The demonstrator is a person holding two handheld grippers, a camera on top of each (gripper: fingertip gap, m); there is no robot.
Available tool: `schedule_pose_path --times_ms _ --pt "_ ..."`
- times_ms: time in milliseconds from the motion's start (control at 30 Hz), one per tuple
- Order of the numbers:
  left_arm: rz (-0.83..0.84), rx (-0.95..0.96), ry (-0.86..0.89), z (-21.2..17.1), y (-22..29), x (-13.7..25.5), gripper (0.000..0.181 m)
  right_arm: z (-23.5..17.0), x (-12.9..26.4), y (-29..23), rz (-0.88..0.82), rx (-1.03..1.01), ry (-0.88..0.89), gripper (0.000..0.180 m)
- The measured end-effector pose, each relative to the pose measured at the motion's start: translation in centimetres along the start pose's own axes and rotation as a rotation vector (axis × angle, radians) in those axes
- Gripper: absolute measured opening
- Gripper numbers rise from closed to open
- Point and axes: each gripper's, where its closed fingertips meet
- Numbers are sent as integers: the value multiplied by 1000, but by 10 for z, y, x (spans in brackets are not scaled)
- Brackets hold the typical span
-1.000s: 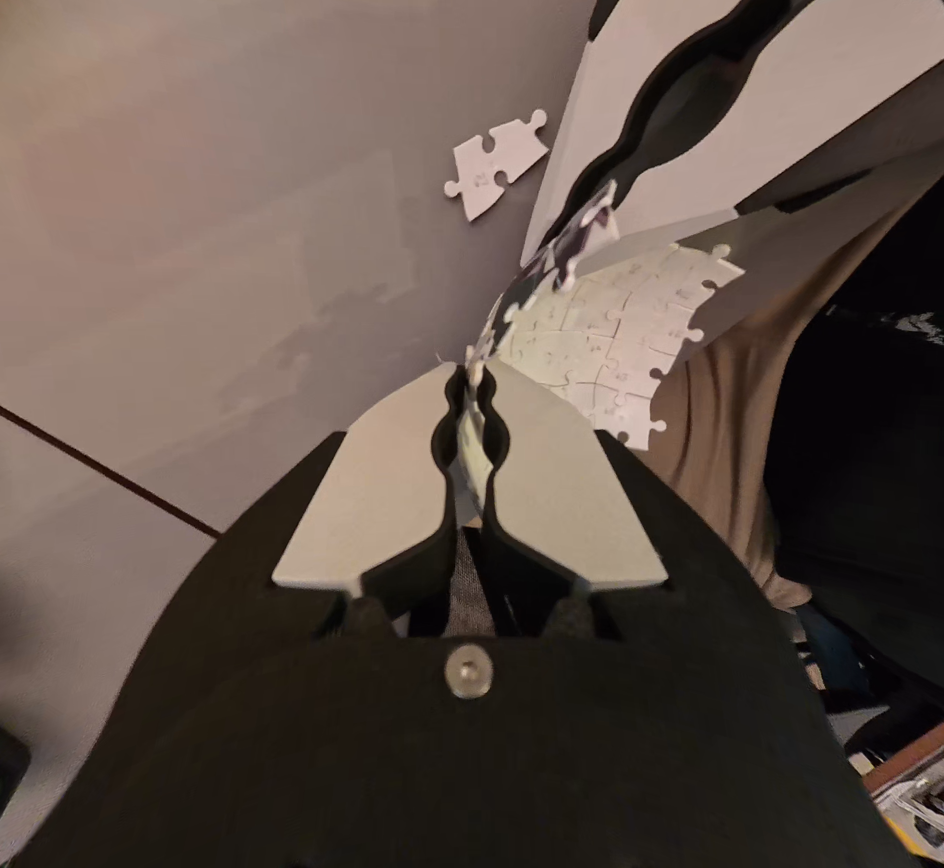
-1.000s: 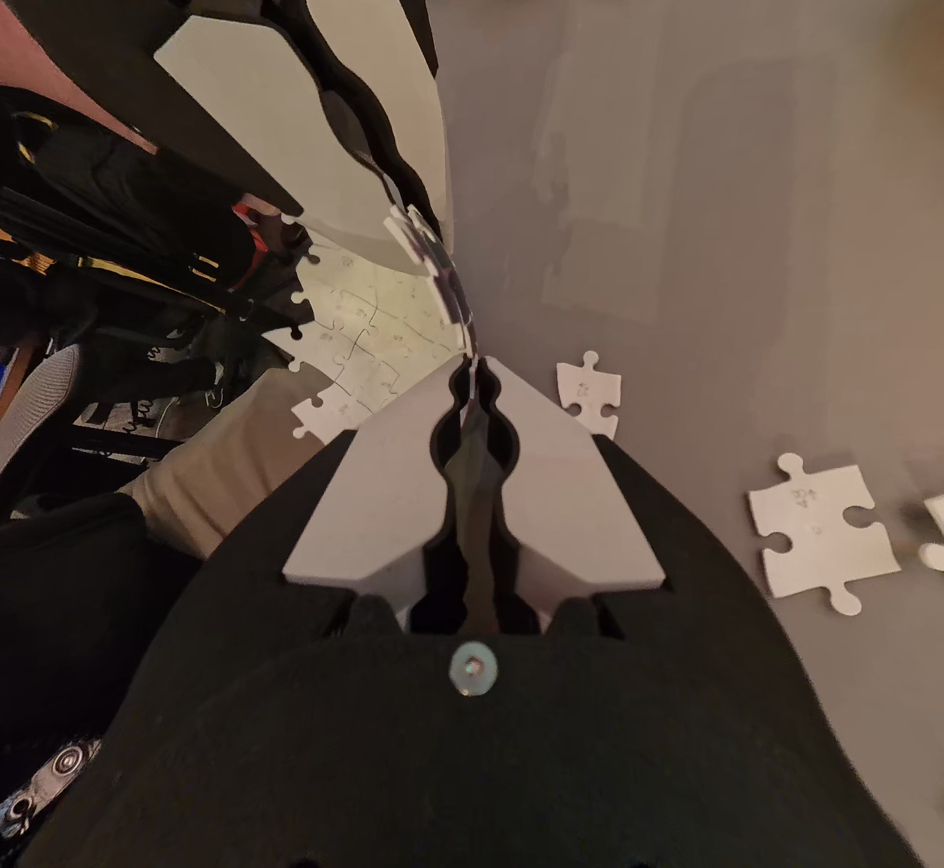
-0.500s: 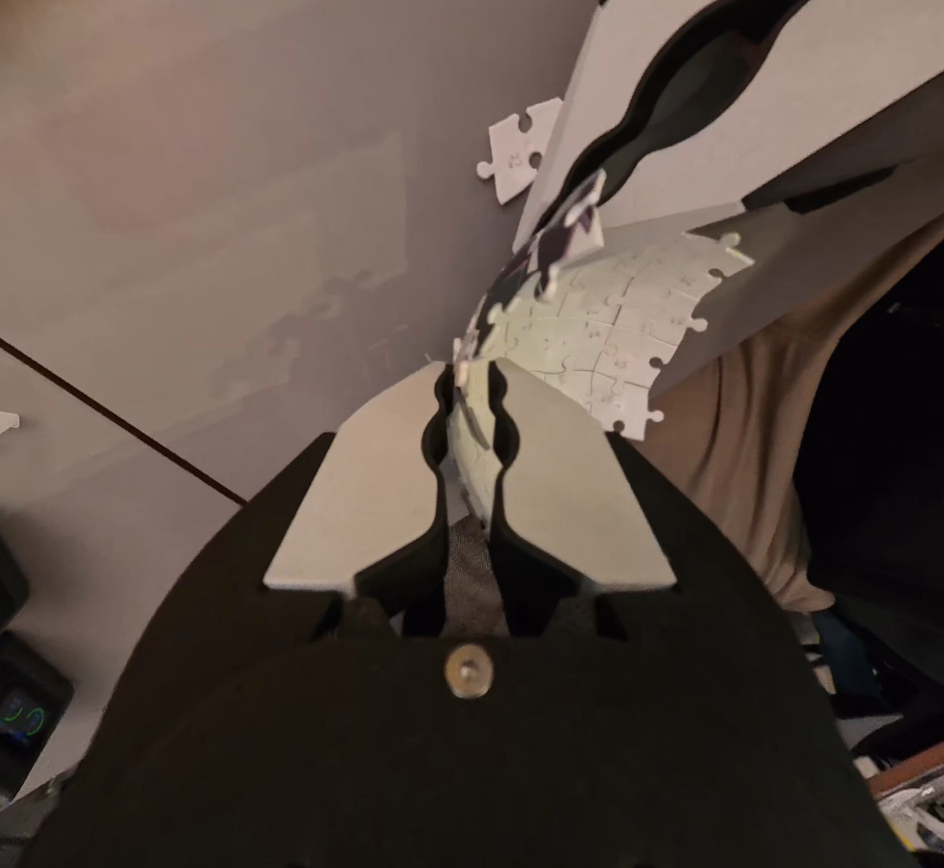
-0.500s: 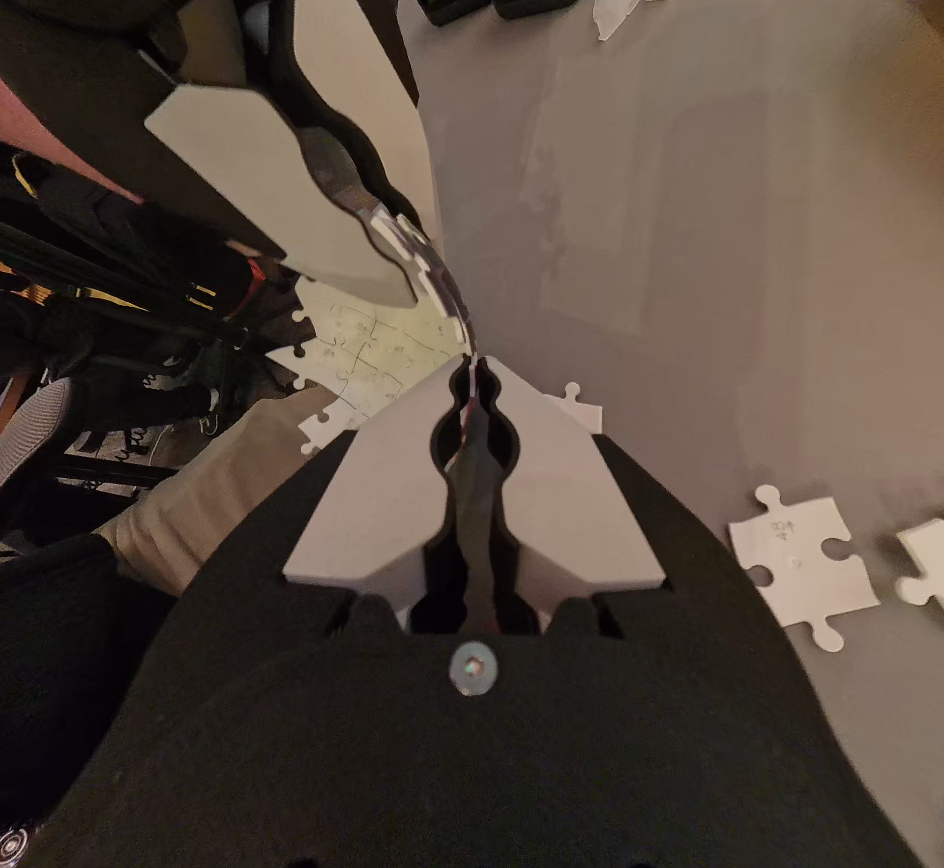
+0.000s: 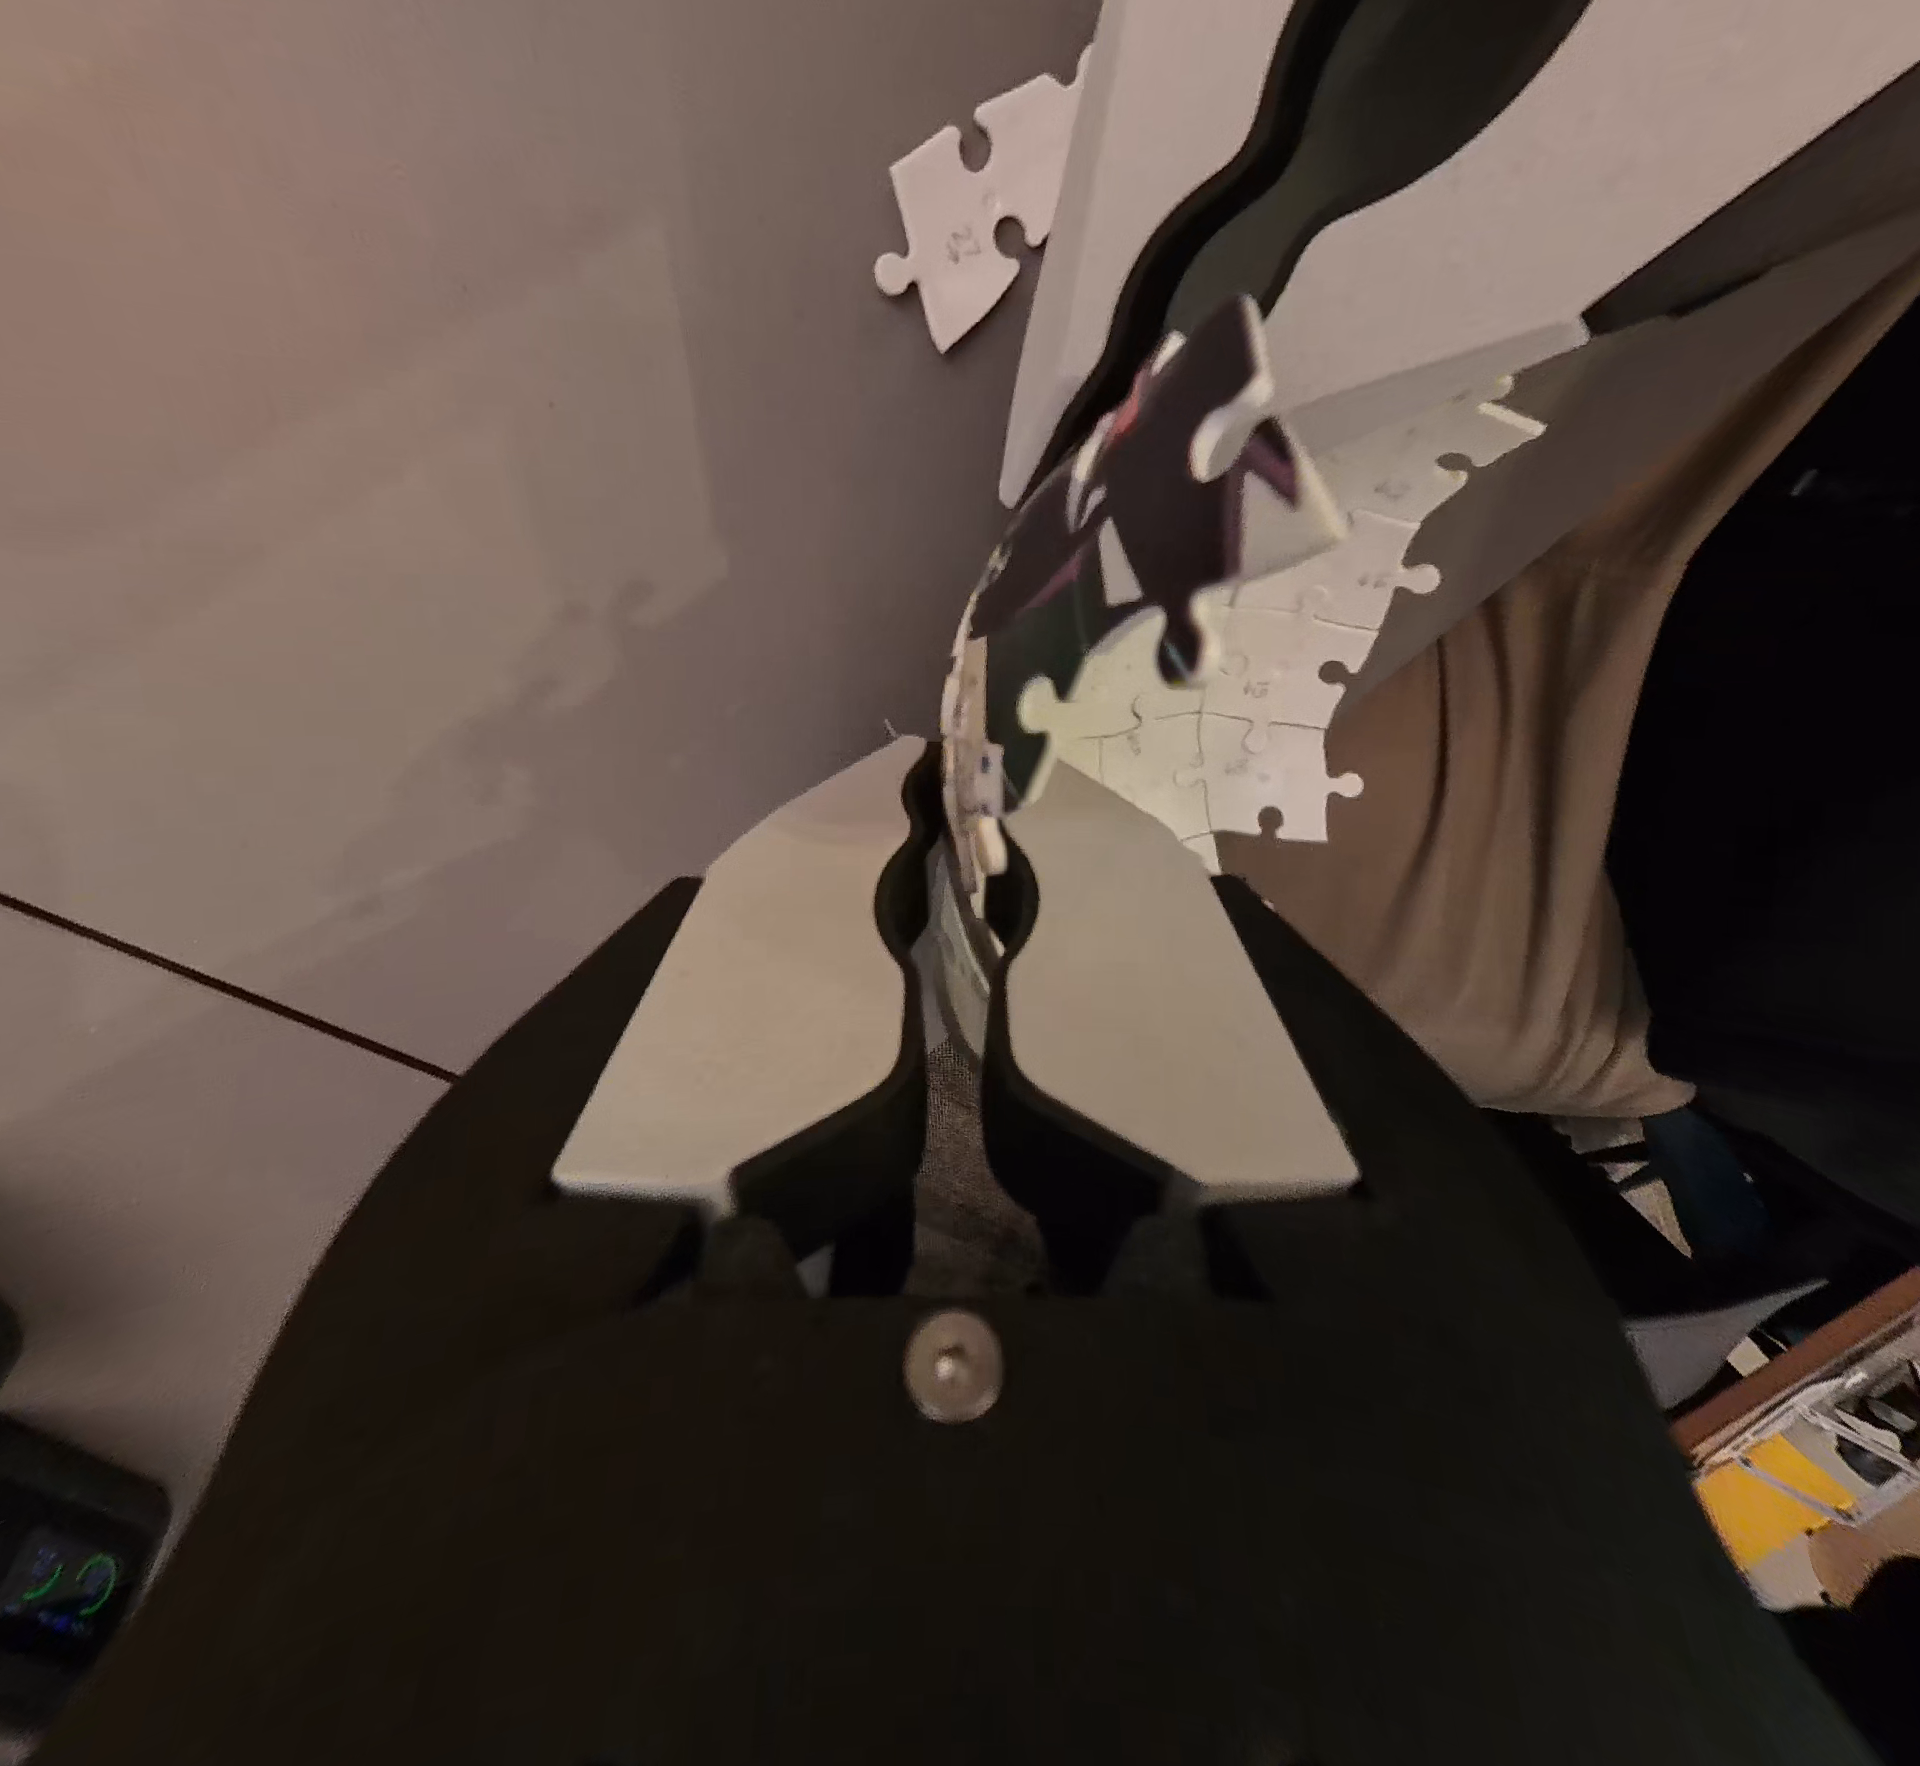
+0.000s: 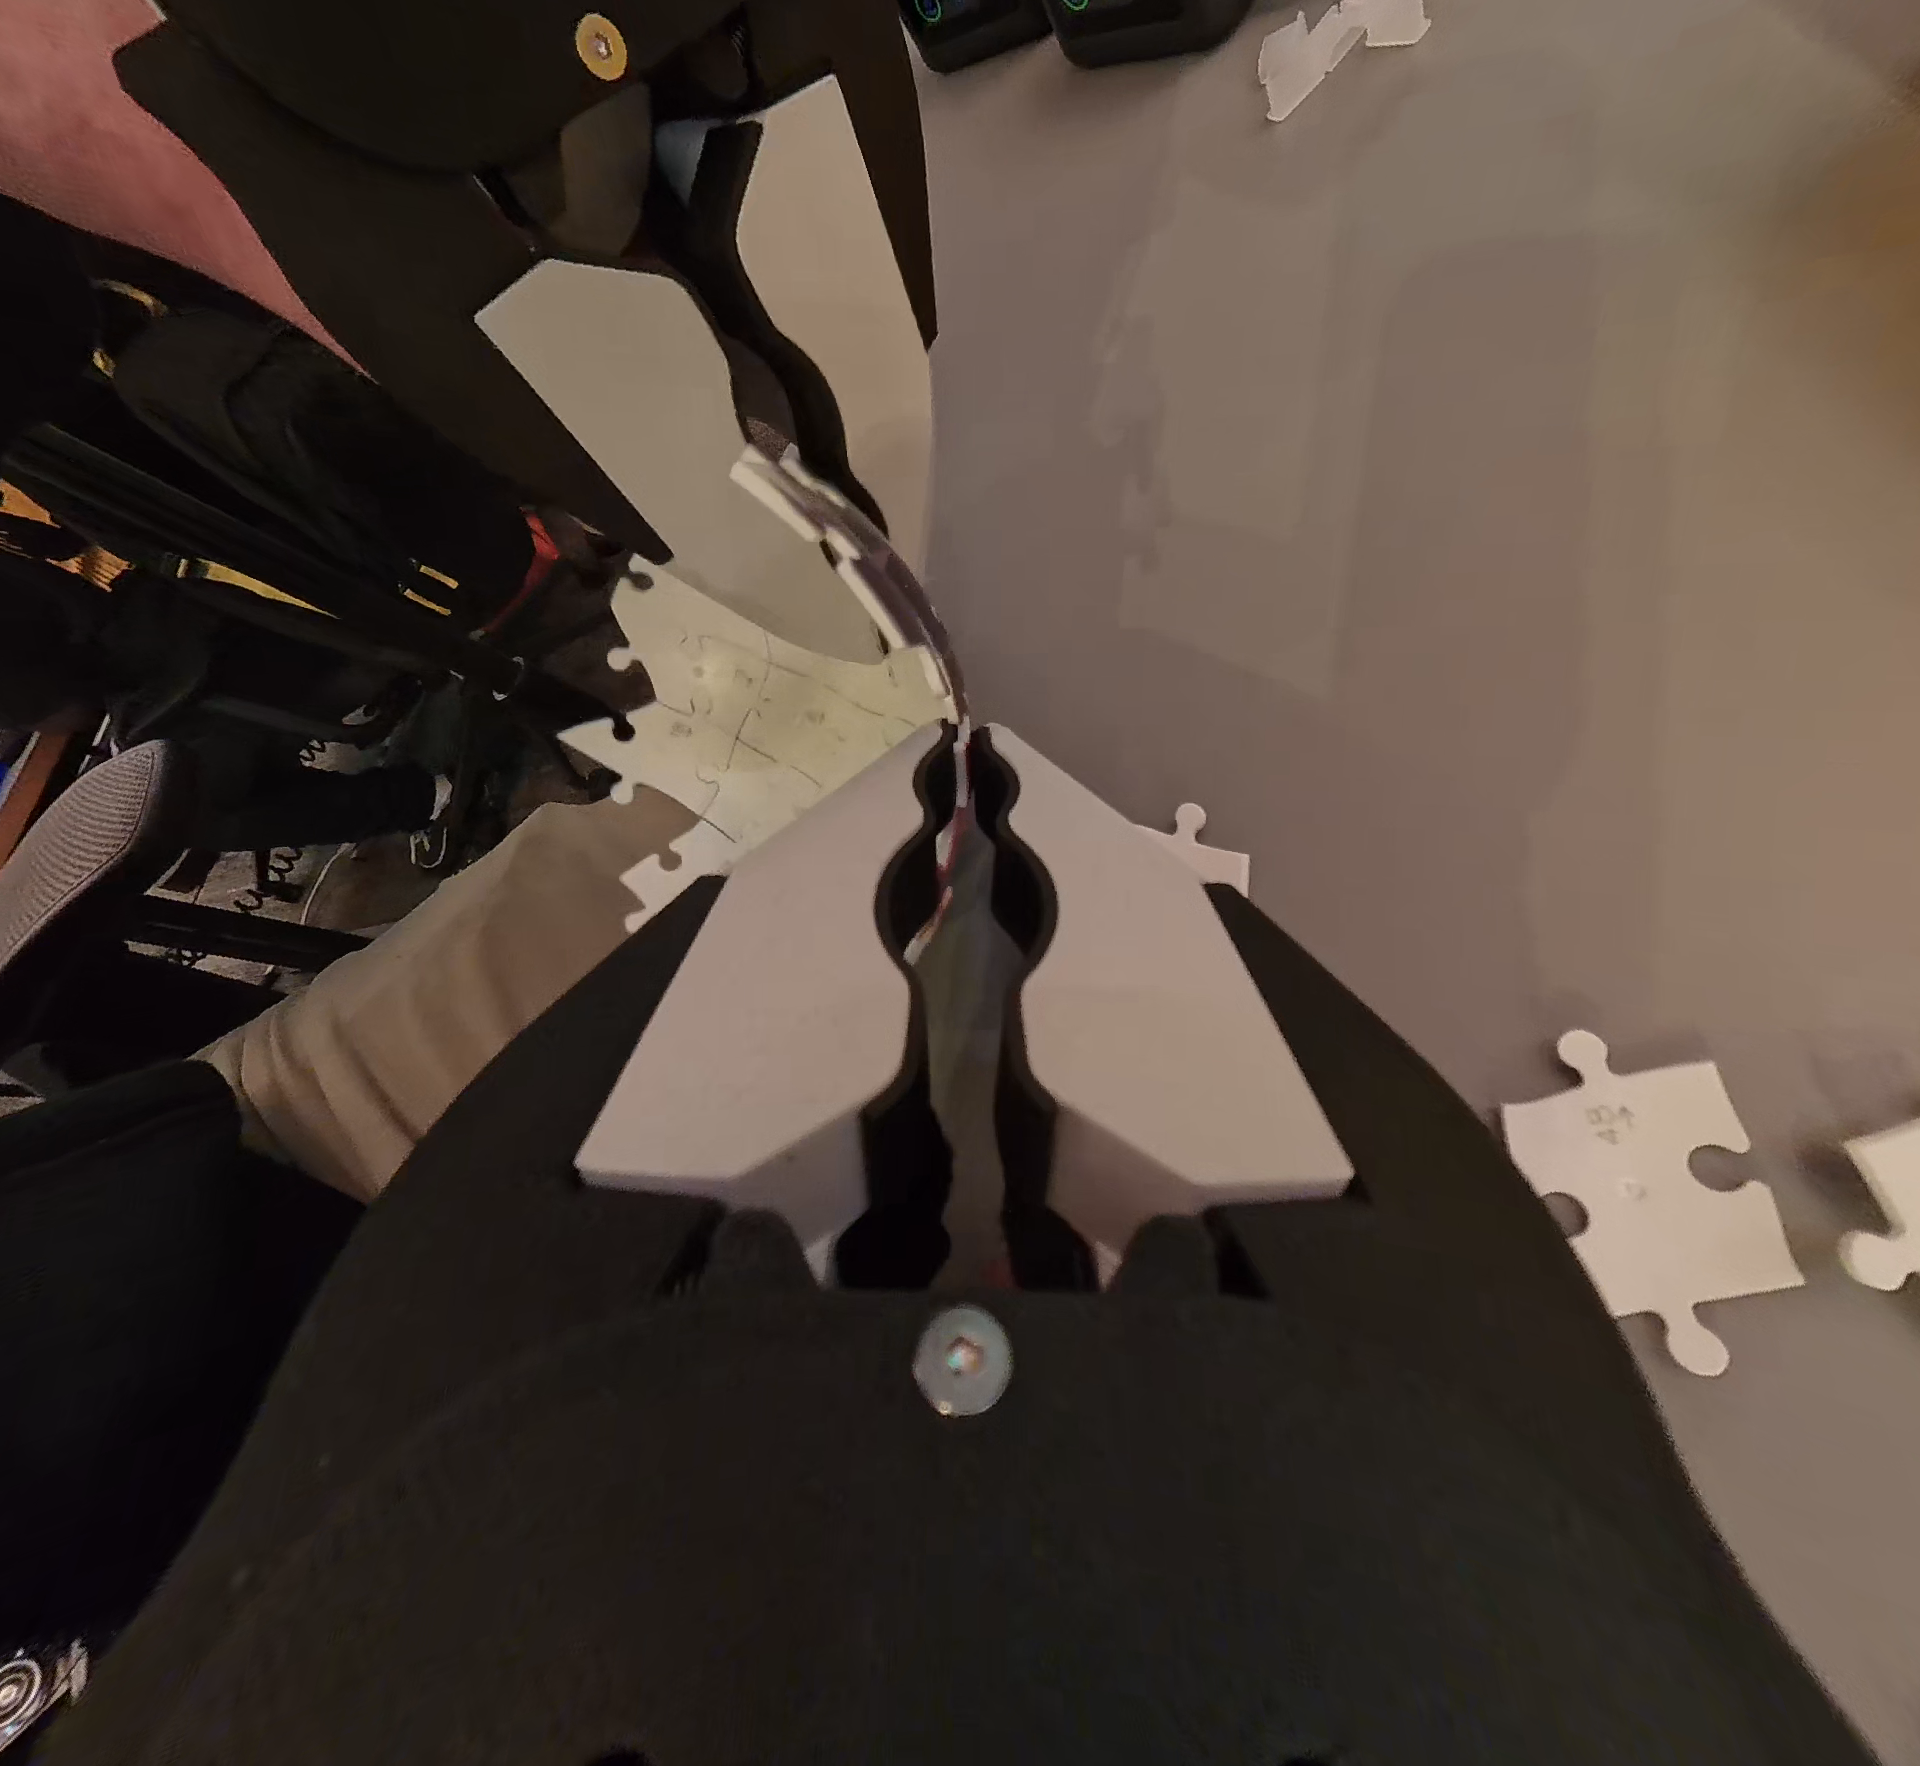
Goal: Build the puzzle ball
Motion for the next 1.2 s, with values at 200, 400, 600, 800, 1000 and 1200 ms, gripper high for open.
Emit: schedule_pose_path --times_ms 200,400,600,800,1000,1200 --pt "-36 18 35 2 0 -1 3 0 1 3 -8 -2 2 0" --pt "-44 17 29 2 1 -3 4 -1 0 4 -6 -8 3 0" --pt "-52 21 38 4 1 -1 5 0 -2 1 -5 -6 4 0" --pt "-66 59 47 3 0 -2 4 0 -3 1 -25 34 -2 0" --pt "-71 92 66 5 -3 0 4 3 -2 1 -55 77 2 0" --pt "-60 65 26 -1 0 -1 4 1 -4 -2 -1 24 3 9"
Point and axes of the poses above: each gripper's, where its closed fingertips meet, x back along the fingers, z out of its top, y = z × x across the jaws, and after that the axes turned 3 degrees about z, right-handed
